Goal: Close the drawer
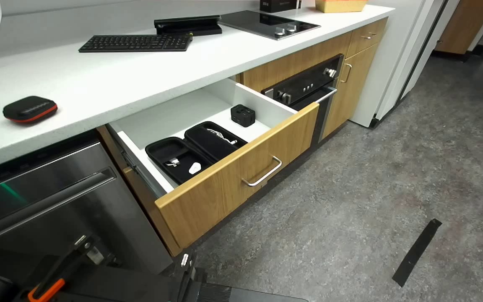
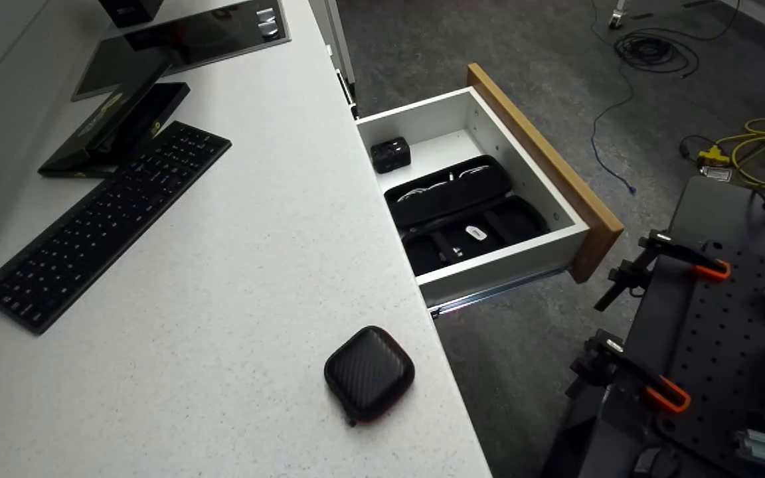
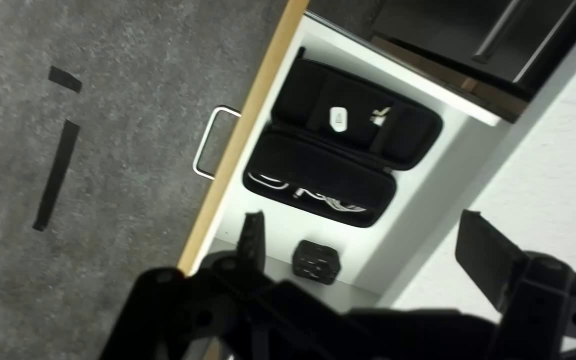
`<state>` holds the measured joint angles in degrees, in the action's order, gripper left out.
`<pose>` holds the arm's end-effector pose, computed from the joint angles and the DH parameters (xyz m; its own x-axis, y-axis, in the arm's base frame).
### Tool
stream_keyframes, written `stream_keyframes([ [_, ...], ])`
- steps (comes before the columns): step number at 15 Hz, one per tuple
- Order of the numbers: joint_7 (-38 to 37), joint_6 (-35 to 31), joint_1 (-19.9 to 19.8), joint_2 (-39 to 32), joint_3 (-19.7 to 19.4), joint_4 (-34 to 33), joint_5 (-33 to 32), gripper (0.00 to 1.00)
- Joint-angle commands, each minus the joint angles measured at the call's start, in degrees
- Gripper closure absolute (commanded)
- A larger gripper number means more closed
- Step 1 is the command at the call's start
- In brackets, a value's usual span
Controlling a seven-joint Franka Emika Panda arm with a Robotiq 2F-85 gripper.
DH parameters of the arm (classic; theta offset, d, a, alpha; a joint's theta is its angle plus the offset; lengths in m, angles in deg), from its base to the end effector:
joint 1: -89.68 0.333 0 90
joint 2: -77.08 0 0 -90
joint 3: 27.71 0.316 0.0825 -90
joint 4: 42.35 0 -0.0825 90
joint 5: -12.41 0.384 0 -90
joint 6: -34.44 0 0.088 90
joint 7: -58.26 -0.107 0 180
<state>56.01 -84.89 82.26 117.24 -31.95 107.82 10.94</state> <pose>0.3450 -0.0735 0.4818 0.9632 -0.2163 0.1598 -0.2143 -0.9763 -0.0299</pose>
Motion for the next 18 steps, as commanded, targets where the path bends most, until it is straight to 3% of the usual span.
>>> stream_keyframes([
  [1, -2.30, -8.36, -6.18, -12.11, -2.85, -0.08, -4.64, 0.00],
  [7, -2.40, -19.66, -10.70, -27.83, -8.05, -3.15, -4.51, 0.00],
  [9, -0.20, -16.67, -9.71, -27.99, -9.38, -4.15, -1.56, 0.00],
  [10, -0.68, -18.67, -9.96, -26.88, -8.99, -1.92, -3.43, 0.00],
  [15, -0.64, -18.38, -9.80, -28.19, -9.29, -3.35, -2.77, 0.00],
  [18, -5.51, -26.48, -10.65, -31.81, -8.20, -2.91, -6.72, 0.00],
])
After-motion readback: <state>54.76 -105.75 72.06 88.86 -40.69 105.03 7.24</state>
